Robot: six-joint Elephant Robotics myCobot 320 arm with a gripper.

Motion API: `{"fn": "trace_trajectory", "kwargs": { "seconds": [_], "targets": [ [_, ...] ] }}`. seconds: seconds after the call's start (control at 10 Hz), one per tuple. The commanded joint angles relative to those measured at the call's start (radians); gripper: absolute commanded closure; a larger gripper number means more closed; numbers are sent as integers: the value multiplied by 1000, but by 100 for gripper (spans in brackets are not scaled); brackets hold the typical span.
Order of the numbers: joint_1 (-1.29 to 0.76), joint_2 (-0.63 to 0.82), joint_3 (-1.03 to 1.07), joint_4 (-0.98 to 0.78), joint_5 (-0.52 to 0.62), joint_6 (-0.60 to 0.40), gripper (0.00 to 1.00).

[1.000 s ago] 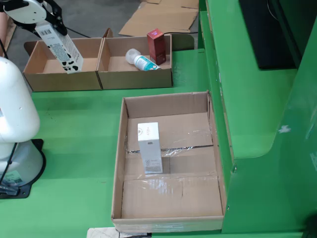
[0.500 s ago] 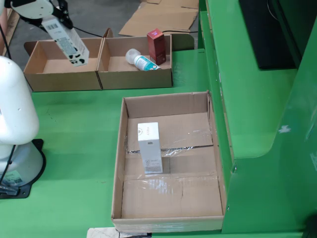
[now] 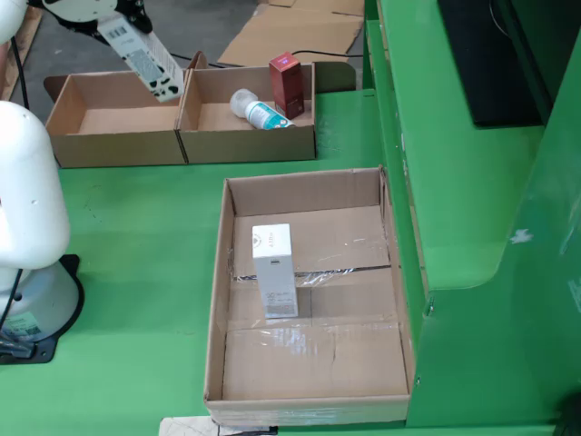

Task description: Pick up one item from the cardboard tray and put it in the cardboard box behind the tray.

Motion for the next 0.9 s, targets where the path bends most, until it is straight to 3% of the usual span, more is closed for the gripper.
{"fn": "trace_trajectory", "kwargs": {
  "seconds": [0.0,0.3,0.4,0.8],
  "targets": [
    [-14,-32,21,161,-8,-34,100],
    [-12,-101,21,293,-10,-73,100],
    [24,-153,21,415,-64,-110,100],
    [27,-253,21,557,-64,-151,100]
  ]
}}
